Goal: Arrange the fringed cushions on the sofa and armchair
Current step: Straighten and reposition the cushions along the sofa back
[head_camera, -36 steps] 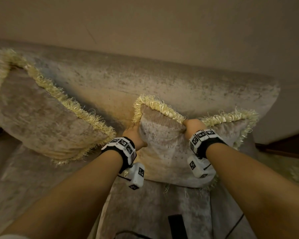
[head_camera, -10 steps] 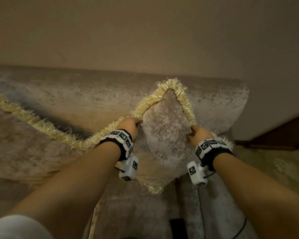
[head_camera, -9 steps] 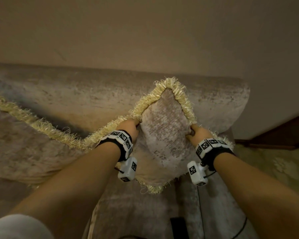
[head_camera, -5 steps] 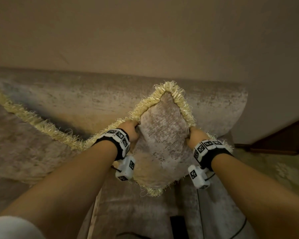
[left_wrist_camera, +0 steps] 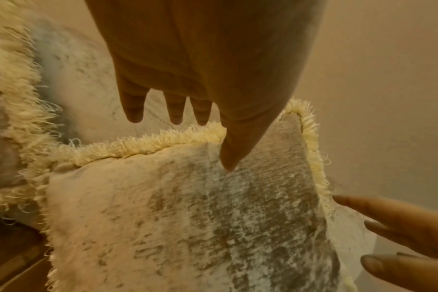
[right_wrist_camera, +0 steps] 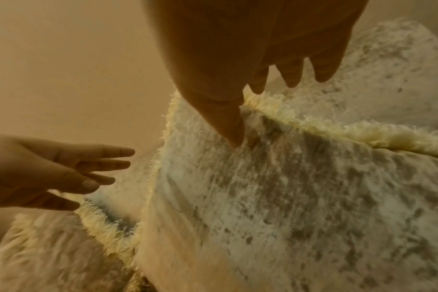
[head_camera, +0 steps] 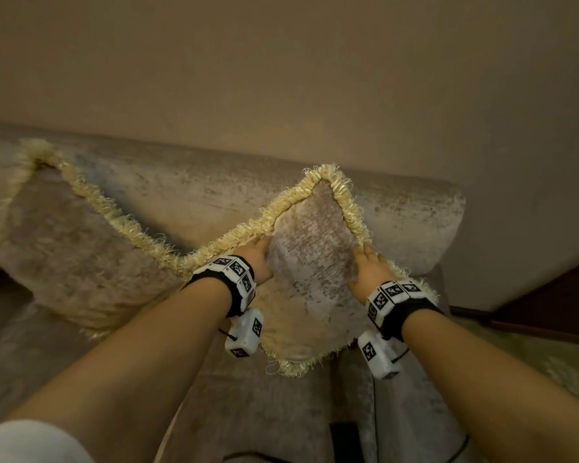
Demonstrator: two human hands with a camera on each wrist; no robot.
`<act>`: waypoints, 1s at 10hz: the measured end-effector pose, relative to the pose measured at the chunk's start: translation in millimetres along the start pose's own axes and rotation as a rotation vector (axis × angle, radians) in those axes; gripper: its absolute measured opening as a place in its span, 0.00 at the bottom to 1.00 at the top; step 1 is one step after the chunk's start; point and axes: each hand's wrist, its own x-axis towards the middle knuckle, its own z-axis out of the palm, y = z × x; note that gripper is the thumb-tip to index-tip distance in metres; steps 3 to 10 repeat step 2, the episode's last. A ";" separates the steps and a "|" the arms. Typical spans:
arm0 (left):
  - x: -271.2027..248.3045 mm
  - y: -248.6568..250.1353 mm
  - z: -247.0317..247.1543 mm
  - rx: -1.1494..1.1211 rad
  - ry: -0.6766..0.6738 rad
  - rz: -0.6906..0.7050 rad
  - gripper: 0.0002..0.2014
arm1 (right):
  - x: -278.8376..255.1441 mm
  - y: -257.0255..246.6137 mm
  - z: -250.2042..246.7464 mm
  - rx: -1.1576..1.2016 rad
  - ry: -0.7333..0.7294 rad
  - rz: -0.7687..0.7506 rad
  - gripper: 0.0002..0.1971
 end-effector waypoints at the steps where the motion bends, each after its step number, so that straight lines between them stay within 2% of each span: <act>1: -32.9 -2.0 -4.1 -0.064 0.021 -0.050 0.44 | -13.6 -8.4 -8.9 -0.009 0.002 -0.052 0.40; 2: -58.8 -4.2 -7.6 -0.087 0.069 -0.072 0.44 | -25.0 -21.8 -18.5 -0.011 0.040 -0.100 0.38; 10: -58.8 -4.2 -7.6 -0.087 0.069 -0.072 0.44 | -25.0 -21.8 -18.5 -0.011 0.040 -0.100 0.38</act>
